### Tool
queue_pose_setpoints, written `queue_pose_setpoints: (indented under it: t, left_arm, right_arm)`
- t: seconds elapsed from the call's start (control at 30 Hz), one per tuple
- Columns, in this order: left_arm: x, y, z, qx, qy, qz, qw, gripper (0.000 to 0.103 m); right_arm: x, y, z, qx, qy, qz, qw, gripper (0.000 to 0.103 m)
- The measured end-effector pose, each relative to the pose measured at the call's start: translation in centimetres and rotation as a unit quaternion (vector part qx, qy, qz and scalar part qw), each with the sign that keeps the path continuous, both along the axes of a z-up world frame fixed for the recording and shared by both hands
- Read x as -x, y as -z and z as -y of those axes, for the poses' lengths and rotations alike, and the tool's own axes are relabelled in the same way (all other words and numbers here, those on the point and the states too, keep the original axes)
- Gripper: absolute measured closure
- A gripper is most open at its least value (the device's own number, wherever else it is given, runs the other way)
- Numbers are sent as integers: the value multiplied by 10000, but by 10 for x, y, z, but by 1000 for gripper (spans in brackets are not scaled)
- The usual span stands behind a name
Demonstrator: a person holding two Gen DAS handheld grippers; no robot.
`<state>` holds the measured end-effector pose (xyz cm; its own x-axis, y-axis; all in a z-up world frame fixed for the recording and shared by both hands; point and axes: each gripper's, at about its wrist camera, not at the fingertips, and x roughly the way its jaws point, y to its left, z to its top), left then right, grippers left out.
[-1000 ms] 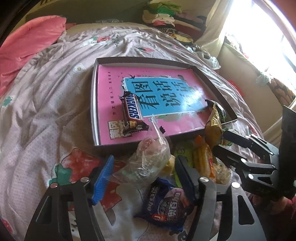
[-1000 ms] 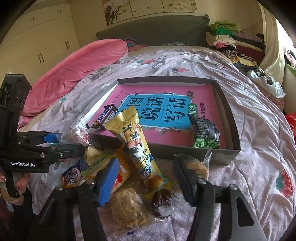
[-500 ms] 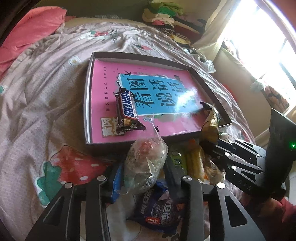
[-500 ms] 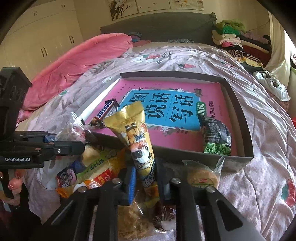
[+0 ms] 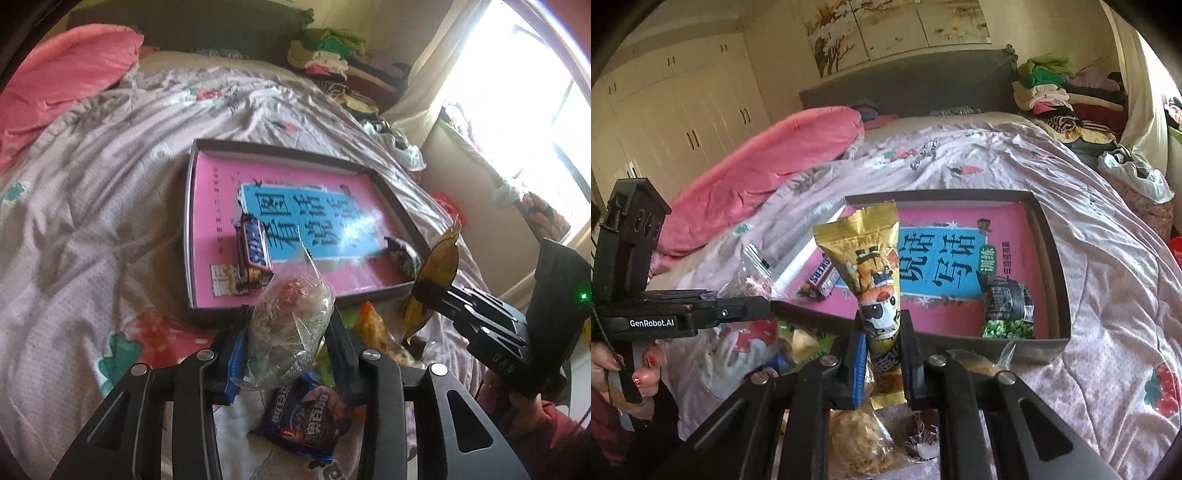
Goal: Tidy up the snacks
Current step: 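Carry the candy bag and yellow snack tube over the box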
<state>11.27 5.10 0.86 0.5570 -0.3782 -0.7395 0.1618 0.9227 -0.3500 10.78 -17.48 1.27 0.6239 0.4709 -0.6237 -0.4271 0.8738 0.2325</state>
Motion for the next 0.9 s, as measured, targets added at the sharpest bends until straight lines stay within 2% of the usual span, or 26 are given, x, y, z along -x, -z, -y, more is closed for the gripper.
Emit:
queue_pose_setpoints:
  t: [0.4, 0.7, 0.9]
  left_arm:
    - [-9, -18, 8, -95, -98, 131, 9998, 64]
    - [-23, -19, 17, -163, -113, 78, 9998, 64]
    - [-34, -17, 23, -158, -139, 59, 9998, 64]
  right_arm:
    - [-9, -17, 8, -264, 142, 142, 9994, 87]
    - [-21, -24, 11, -389, 233, 203, 9988, 87]
    - [-31, -18, 12, -416, 302, 105, 9986, 87]
